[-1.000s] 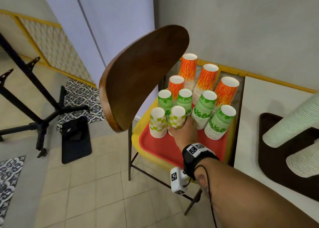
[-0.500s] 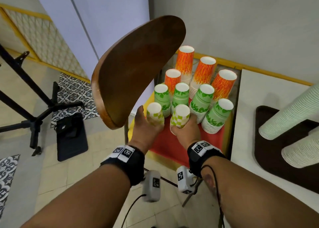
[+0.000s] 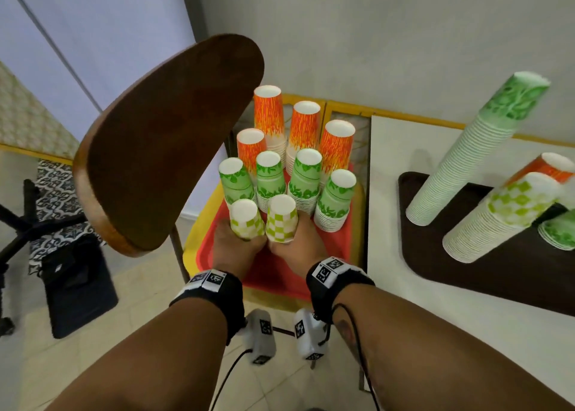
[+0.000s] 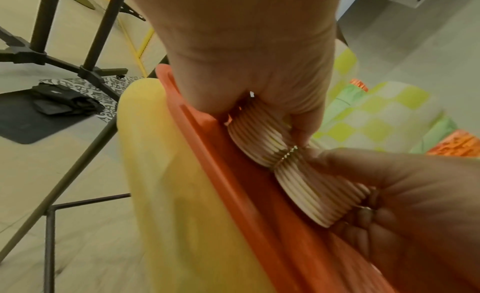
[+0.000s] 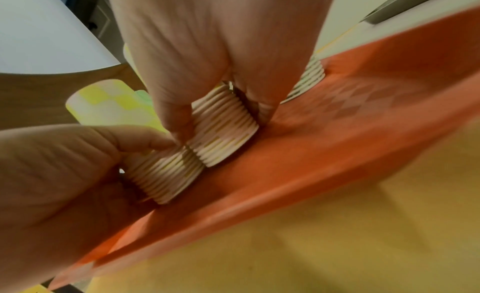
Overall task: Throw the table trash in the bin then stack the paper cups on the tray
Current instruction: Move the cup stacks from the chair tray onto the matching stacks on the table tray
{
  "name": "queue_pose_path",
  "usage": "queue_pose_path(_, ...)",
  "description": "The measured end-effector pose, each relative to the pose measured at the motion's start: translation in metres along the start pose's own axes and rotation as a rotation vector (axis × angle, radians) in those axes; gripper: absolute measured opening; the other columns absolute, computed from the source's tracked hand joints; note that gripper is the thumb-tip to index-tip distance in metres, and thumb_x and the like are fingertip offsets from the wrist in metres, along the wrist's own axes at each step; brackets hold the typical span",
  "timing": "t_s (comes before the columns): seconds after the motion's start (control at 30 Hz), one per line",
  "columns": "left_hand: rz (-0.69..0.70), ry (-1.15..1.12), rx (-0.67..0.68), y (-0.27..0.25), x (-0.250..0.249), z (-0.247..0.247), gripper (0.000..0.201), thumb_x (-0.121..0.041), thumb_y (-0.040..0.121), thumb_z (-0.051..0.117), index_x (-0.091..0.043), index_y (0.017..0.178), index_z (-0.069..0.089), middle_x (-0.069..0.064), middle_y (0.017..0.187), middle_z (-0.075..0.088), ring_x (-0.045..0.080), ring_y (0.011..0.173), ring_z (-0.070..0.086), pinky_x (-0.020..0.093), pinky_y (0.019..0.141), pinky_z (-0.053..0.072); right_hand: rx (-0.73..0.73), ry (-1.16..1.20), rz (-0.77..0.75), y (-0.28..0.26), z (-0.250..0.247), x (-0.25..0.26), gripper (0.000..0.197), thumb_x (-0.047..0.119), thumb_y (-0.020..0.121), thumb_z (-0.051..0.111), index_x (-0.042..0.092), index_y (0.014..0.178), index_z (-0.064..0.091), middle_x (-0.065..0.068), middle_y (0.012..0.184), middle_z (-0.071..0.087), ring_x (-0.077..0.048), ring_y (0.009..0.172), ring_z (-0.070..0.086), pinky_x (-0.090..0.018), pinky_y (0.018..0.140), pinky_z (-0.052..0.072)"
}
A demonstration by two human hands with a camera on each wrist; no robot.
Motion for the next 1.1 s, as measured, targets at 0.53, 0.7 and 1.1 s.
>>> queue_pose_path(0.53, 0.435, -0.21, 0.117, -0.111, -0.177, 0.123, 0.042, -0.028, 0.068, 0.08, -0.037, 0.096, 0.05, -0.012, 0.089, 0.065, -0.009, 0.085, 0.064, 0.01, 0.072, 0.048, -0.488, 0.079, -0.209, -0.101, -0.221, -0.014, 0.063, 0.044, 0.069, 0.08, 0.024, 0.121, 0.05, 0.004, 0.111, 0.06, -0.017, 0.106, 0.06, -0.039, 0.09, 0.054)
queue_pose_path(0.7, 0.5, -0.299, 0.165, -0.14, -0.257, 0.194, 0.046, -0.035, 0.067, 0.087, -0.043, 0.099, 0.055, -0.007, 0.094, 0.072, 0.004, 0.088, 0.07, 0.033, 0.079, 0.059, -0.666, 0.061, -0.327, -0.125, -0.343, -0.006, 0.058, 0.035, 0.07, 0.082, 0.032, 0.117, 0.047, 0.007, 0.109, 0.058, -0.015, 0.106, 0.059, -0.04, 0.092, 0.052)
queue_pose_path(1.1, 0.579, -0.467, -0.101, -0.168, -0.319, 0.21, 0.044, -0.013, 0.084, 0.077, -0.034, 0.11, 0.047, -0.015, 0.102, 0.063, -0.02, 0.088, 0.06, -0.001, 0.076, 0.041, -0.52, 0.063, -0.263, -0.074, -0.432, -0.034, 0.052, 0.046, 0.069, 0.08, 0.045, 0.108, 0.045, 0.018, 0.103, 0.065, 0.005, 0.096, 0.063, -0.026, 0.086, 0.056)
Point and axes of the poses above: each hand's wrist, its own y-axis towards the middle knuckle, its own z-axis out of the palm, x = y × z, the point moved 6 cm from there along y, towards the middle knuckle
